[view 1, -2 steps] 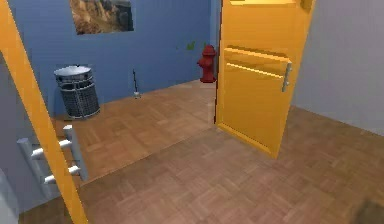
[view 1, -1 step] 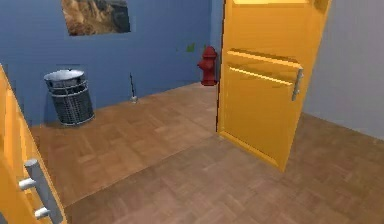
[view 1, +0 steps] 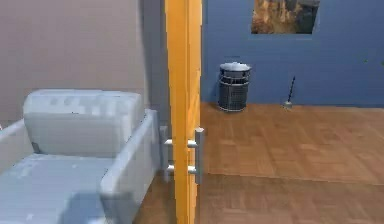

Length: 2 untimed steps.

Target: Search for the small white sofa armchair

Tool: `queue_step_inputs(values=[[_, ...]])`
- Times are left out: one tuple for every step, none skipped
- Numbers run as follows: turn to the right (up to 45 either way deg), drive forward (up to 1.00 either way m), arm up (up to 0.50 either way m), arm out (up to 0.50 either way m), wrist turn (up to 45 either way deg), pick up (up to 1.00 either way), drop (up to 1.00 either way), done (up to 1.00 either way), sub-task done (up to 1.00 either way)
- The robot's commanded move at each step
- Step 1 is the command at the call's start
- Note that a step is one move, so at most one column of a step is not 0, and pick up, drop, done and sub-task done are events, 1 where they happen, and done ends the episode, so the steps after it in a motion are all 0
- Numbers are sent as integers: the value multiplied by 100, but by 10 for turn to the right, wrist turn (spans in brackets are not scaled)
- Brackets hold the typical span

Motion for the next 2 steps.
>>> queue_step_inputs(values=[[-360,0,0,0,0,0,0,0,0],[0,0,0,0,0,0,0,100,0]])
